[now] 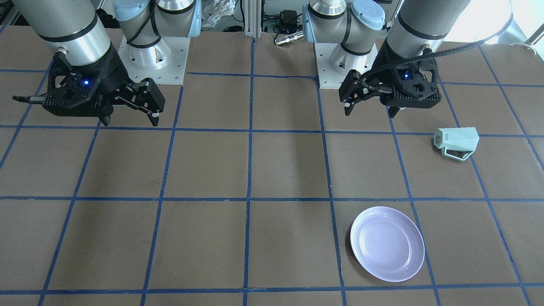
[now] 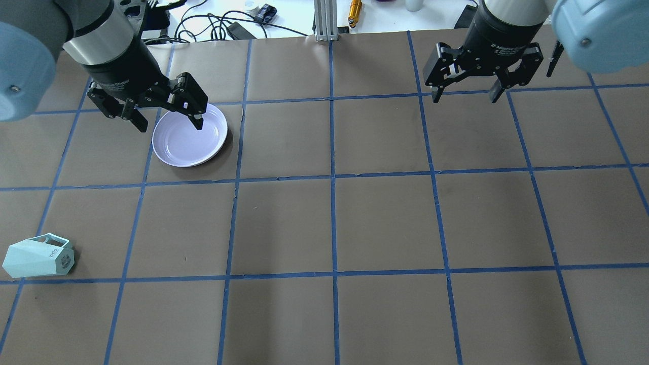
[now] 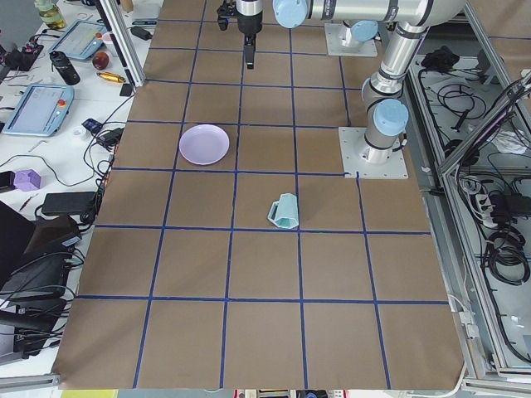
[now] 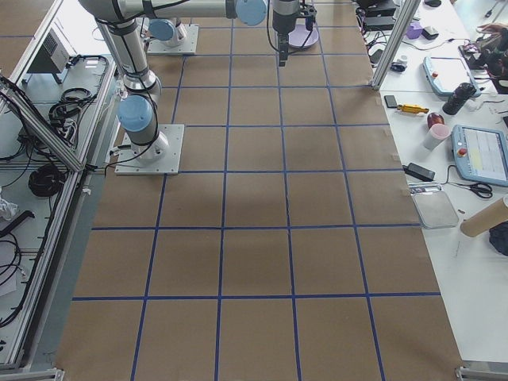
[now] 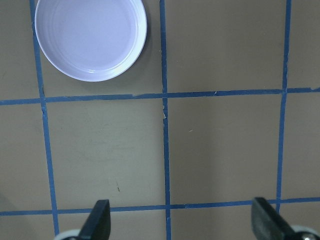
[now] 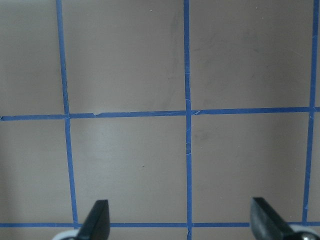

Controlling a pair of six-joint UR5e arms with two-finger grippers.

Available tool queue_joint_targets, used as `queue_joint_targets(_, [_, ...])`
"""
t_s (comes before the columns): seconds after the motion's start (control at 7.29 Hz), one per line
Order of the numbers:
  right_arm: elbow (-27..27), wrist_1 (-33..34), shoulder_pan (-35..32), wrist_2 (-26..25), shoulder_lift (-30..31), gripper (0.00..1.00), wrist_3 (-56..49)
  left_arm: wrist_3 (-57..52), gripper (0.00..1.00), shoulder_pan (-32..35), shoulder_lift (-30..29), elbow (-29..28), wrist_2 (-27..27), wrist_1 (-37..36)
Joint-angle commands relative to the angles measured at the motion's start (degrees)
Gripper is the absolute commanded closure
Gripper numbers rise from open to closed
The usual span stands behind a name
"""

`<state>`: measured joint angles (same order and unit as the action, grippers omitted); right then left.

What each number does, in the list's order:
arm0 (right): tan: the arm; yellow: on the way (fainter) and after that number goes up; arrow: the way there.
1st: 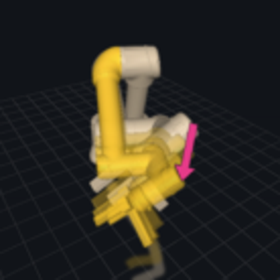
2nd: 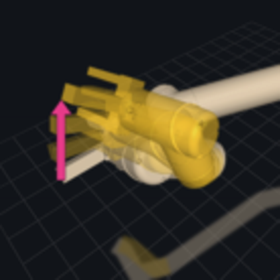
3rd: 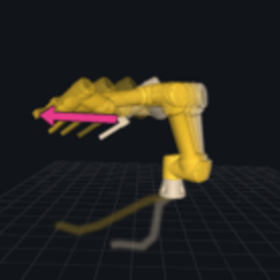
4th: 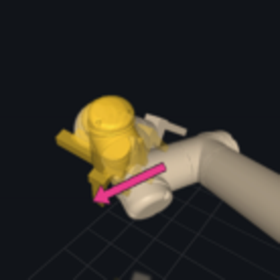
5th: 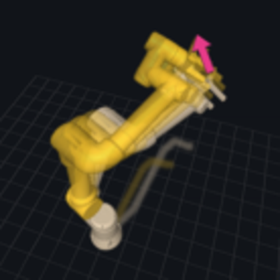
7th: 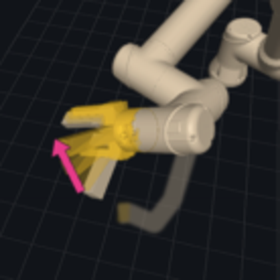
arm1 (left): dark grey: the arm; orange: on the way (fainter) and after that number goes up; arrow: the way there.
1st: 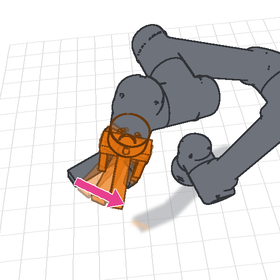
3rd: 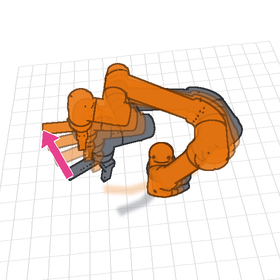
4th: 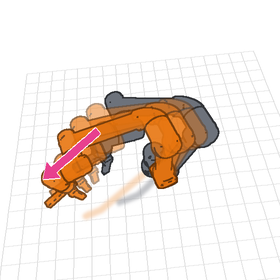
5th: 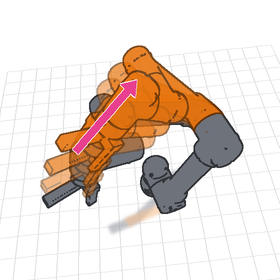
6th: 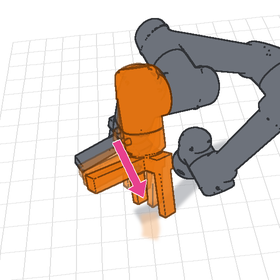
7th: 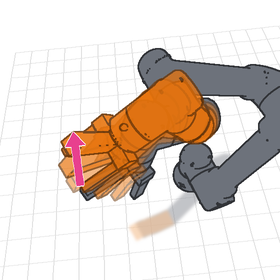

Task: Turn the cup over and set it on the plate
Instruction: 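Move the left gripper away from the white plate toward the table edge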

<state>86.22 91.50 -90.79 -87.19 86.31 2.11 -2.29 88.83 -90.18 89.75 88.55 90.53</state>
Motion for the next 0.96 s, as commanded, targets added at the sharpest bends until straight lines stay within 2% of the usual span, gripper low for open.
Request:
queue_joint_targets(0.0, [0.0,0.0,0.0,0.0,0.0,0.0,0.0,-0.2,0.0,-0.3,-0.1,0.2,0.0,0.0])
queue_joint_targets(0.41, [0.0,0.0,0.0,0.0,0.0,0.0,0.0,-3.0,0.0,-2.6,-0.1,0.0,0.0,0.3])
queue_joint_targets(0.82, [0.0,0.0,0.0,0.0,0.0,0.0,0.0,-17.1,0.0,-13.7,0.9,0.5,0.2,1.9])
